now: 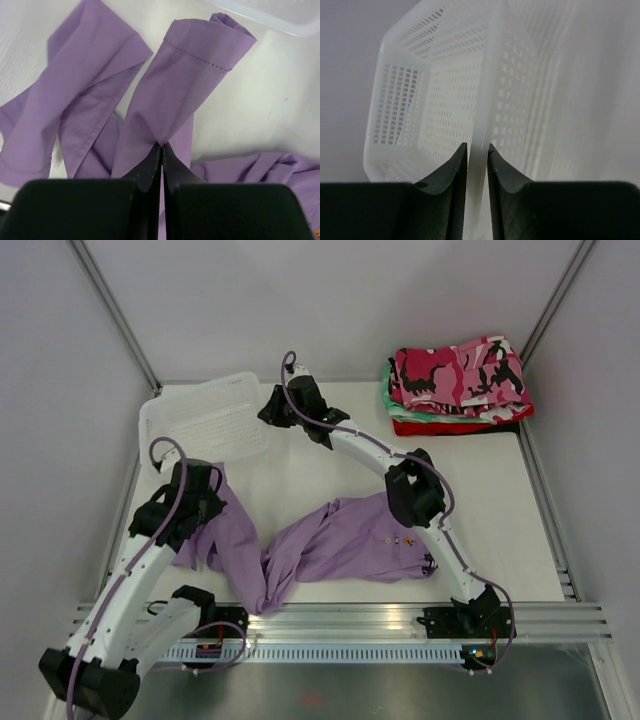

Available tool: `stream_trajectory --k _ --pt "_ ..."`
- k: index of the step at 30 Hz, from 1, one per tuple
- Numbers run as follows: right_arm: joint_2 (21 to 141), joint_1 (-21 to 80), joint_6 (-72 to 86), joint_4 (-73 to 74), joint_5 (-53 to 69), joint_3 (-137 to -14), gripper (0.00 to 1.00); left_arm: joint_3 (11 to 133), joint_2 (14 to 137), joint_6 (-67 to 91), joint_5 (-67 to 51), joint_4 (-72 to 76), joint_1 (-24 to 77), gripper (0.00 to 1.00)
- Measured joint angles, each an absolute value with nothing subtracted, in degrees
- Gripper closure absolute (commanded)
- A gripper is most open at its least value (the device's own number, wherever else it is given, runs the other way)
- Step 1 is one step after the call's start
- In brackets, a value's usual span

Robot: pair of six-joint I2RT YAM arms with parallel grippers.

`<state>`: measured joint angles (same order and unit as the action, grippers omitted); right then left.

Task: Fold and stack the trousers
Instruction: Flatten the trousers out

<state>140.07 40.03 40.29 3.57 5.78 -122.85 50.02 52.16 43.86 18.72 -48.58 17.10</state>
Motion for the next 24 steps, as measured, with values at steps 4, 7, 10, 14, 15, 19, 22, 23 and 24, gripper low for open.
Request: stream_trajectory --k 4,7,10,14,15,19,22,23,24 --pt "147.63 39.18 39.22 4.91 6.74 -135.24 0.99 50.78 49.47 49.47 22.87 -53.25 16.64 0.98" --pt "148.18 38.02 41.76 4.67 7.42 -134.21 1.0 50.63 52.69 52.6 24.12 -56.12 16.27 0.98" --pt "148.16 37.06 44.62 3.44 6.44 -131.41 1.0 49.04 53.54 55.94 24.43 -57.71 15.38 0.98" --pt "148.77 36.27 49.65 2.92 4.08 -130.23 1.0 46.76 52.97 60.93 25.39 -59.86 12.25 0.98" --pt "148.92 36.21 51.0 2.26 3.42 -130.23 1.0 46.39 52.99 61.87 25.45 -60.07 11.2 0.98" --pt "149.12 36.25 55.11 0.27 -0.12 -130.23 1.0 45.76 53.25 62.76 25.15 -59.48 6.9 0.96" --pt "150.15 36.32 56.6 -0.86 -1.98 -131.63 1.0 45.76 54.68 62.74 24.49 -58.06 4.78 0.96" --pt "150.82 36.34 57.08 -1.37 -2.59 -132.29 1.0 45.76 55.42 62.72 23.49 -57.47 3.57 0.96" --pt "151.52 36.36 57.52 -2.0 -3.03 -132.73 1.0 45.76 56.23 62.72 22.7 -56.99 2.37 0.95"
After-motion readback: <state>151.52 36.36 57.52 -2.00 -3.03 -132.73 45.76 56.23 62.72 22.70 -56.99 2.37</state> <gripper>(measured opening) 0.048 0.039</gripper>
